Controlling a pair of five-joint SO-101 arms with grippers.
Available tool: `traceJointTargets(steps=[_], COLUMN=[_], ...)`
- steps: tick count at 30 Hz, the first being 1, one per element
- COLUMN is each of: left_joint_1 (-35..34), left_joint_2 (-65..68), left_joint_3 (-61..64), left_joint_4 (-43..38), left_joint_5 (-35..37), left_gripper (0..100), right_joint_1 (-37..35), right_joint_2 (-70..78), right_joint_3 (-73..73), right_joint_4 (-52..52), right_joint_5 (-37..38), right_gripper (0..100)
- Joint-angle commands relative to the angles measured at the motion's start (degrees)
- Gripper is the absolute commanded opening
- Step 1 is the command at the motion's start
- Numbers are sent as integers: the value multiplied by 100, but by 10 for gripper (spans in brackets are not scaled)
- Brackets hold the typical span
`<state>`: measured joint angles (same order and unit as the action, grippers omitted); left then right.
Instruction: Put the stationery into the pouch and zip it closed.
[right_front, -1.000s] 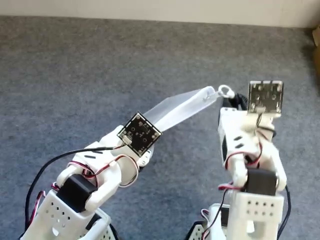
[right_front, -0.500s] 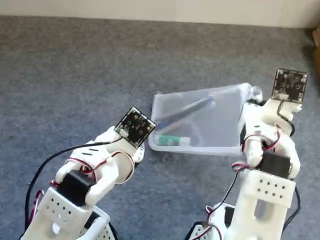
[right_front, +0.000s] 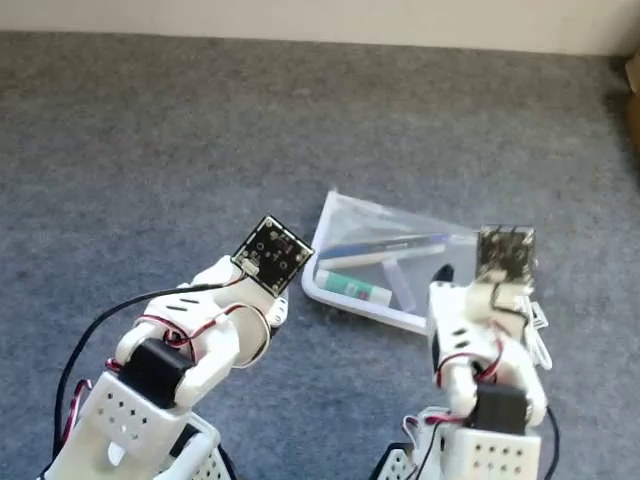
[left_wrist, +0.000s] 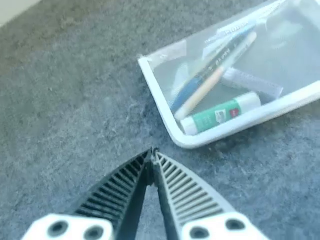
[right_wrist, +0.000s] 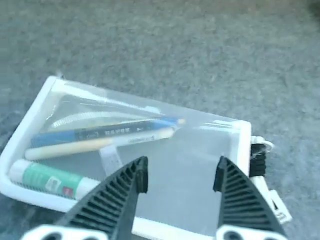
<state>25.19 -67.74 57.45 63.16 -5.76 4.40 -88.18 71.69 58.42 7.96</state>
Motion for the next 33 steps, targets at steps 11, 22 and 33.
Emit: traceJointTargets(steps=[11, 22, 33], left_joint_1=[-84, -84, -31], left_joint_2=[-66, -66, -13], left_joint_3=[268, 734, 2686], left_joint_4=[-519, -1090, -3868], left_joint_5=[53, 44, 44], left_gripper=[6, 6, 7], right_joint_1=[-514, -1033, -1200], right_joint_2=[-1719, -1701, -1692], right_joint_3=[1947, 3292, 3284], right_joint_4=[-374, 163, 435], right_joint_5=[53, 53, 88], right_gripper=[202, 202, 202])
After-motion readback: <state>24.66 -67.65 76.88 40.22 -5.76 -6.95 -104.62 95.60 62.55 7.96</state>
